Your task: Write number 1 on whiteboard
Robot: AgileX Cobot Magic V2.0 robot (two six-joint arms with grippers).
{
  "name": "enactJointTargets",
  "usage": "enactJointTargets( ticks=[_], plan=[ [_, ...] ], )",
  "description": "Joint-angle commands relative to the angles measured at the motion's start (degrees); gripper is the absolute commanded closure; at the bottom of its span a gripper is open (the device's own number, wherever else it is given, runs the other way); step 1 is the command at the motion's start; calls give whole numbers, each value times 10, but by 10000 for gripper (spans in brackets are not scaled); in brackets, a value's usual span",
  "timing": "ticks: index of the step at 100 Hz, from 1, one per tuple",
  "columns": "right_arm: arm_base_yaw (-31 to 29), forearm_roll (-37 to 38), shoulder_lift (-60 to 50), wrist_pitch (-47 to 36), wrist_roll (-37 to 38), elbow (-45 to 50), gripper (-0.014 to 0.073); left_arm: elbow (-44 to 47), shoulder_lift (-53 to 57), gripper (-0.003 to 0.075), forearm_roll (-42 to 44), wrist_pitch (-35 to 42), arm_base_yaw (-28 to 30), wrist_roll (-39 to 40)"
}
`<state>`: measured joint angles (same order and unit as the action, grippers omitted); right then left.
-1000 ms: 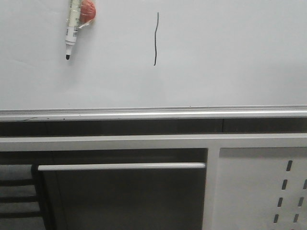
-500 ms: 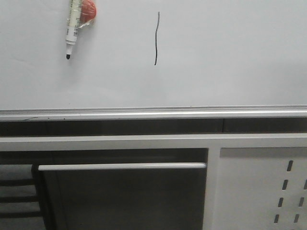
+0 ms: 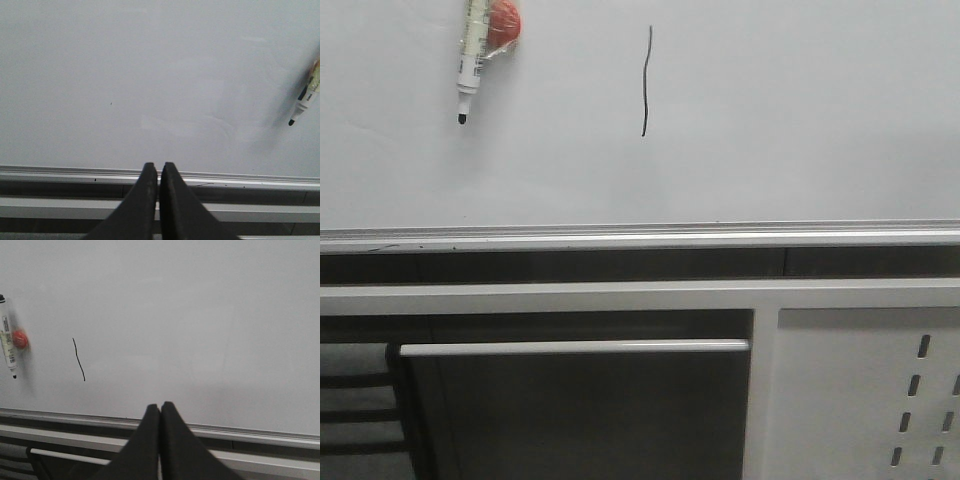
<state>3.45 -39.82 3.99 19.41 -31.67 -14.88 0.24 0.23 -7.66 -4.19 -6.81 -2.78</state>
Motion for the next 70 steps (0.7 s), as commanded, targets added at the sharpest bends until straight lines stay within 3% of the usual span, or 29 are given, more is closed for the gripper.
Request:
enactJointTargets(
  ticks=[1, 10, 24, 57, 70],
  plan=[
    [-1, 17, 5, -46, -1, -15, 664, 23, 13, 741, -5, 42, -1, 5],
    [-3, 108, 8, -75, 35, -9, 664, 23, 13, 741, -5, 42, -1, 5],
    [-14, 322, 6, -169, 246, 37, 664, 23, 13, 741, -5, 42, -1, 5],
    [-15, 369, -57, -183, 290, 172, 664, 23, 13, 741, -5, 42, -1, 5],
    [-15, 392, -55, -142, 300, 170, 664, 23, 12, 741, -5, 42, -1, 5]
  ],
)
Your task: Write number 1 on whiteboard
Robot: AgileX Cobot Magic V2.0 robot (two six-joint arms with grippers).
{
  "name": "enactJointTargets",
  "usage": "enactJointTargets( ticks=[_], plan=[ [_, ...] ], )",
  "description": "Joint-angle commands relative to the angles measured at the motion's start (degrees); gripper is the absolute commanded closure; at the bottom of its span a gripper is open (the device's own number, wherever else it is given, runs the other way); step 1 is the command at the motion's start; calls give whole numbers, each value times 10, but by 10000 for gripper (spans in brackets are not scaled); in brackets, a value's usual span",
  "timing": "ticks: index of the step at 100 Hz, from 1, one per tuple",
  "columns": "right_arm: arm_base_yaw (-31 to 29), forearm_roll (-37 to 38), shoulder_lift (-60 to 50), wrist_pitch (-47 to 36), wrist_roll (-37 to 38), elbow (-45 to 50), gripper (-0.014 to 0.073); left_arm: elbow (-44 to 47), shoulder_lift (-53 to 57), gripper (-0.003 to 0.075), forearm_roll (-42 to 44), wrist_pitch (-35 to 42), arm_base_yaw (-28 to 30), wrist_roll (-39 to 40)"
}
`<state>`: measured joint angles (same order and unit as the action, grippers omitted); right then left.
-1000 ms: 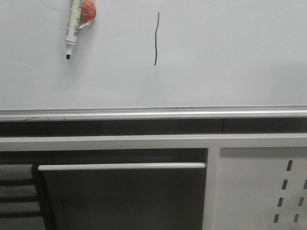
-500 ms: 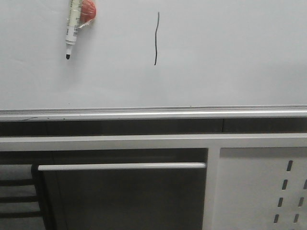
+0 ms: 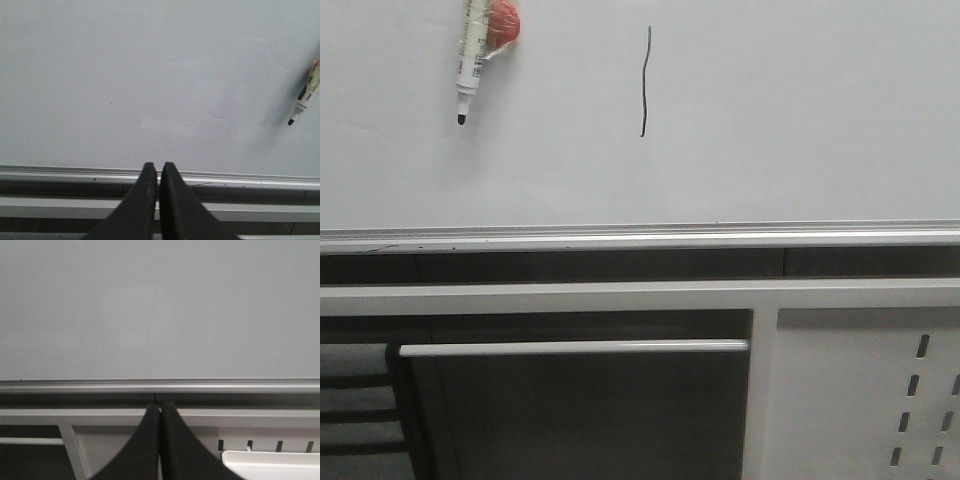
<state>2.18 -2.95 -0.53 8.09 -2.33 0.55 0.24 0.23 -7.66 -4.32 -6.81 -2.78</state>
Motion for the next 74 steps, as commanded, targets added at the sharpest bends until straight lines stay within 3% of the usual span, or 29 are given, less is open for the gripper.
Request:
enactJointTargets(
  ticks=[1, 74],
  plan=[
    [-3, 30, -10, -29, 7, 16, 664, 23, 12, 741, -5, 43, -1, 5],
    [-3, 35, -10, -44, 7, 16, 664, 23, 12, 741, -5, 43, 0, 5]
  ],
)
